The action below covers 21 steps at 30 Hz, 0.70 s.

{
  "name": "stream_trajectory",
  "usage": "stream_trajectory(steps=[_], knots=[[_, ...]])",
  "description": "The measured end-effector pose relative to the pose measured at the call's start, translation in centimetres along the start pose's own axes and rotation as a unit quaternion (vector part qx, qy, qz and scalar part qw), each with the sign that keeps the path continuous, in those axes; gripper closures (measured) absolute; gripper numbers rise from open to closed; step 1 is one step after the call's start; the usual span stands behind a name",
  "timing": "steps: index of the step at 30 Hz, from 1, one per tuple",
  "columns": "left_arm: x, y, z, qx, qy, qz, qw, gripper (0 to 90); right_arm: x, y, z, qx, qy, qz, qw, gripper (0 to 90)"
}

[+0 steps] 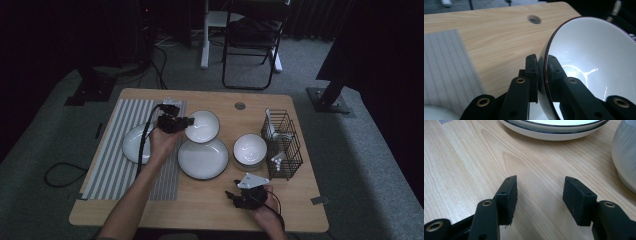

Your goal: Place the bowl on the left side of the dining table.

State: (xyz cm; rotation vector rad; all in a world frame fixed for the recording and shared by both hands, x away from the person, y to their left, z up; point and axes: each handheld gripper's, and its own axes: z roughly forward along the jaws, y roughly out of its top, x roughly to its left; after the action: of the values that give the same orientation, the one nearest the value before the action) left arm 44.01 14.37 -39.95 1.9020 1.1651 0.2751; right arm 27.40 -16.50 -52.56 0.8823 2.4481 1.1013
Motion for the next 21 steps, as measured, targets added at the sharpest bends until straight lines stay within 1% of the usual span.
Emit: stream_trajectory(steps=[2,4,5,6,7,10,11,12,16,17,18,21], knots=[[1.0,-0.3,-0.7,-0.002,0.011,-0.007,0.9999,83.0,0.0,0.0,0.0,0.000,0.000,0.000,1.0000,44.8],[2.0,-0.7,-1.3,-0.006,0.016,-0.018,0.9997,83.0,0.0,0.0,0.0,0.000,0.000,0.000,1.0000,44.9],[2.0,-0.7,-1.3,-0.006,0.016,-0.018,0.9997,83.0,0.0,0.0,0.0,0.000,0.000,0.000,1.0000,44.9],[3.1,-1.1,-1.9,-0.009,0.021,-0.028,0.9993,83.0,0.0,0.0,0.0,0.000,0.000,0.000,1.0000,44.9],[3.5,-1.3,-2.1,-0.010,0.024,-0.032,0.9991,82.9,0.0,0.0,0.0,0.000,0.000,0.002,1.0000,44.8],[4.7,-1.9,-2.9,-0.010,0.035,-0.037,0.9987,83.0,-0.1,-0.1,-0.1,0.001,0.000,0.003,1.0000,44.8],[4.7,-1.9,-2.9,-0.010,0.035,-0.037,0.9987,83.0,-0.1,-0.1,-0.1,0.001,0.000,0.003,1.0000,44.8],[5.6,-2.4,-3.3,-0.007,0.044,-0.038,0.9983,83.0,-0.1,-0.1,-0.1,0.001,0.000,0.003,1.0000,44.8],[7.2,-3.3,-3.9,-0.005,0.060,-0.051,0.9969,83.0,-0.1,-0.1,-0.1,0.000,-0.002,0.003,1.0000,44.9],[7.2,-3.3,-3.9,-0.005,0.060,-0.051,0.9969,82.9,-0.1,-0.1,-0.1,0.000,-0.002,0.003,1.0000,44.9],[7.9,-3.6,-4.1,-0.003,0.067,-0.056,0.9961,82.9,-0.1,-0.1,-0.1,0.000,-0.002,0.004,1.0000,44.8],[8.9,-4.1,-4.4,0.000,0.078,-0.065,0.9948,82.9,-0.1,-0.1,-0.1,0.000,-0.003,0.003,1.0000,44.8]])
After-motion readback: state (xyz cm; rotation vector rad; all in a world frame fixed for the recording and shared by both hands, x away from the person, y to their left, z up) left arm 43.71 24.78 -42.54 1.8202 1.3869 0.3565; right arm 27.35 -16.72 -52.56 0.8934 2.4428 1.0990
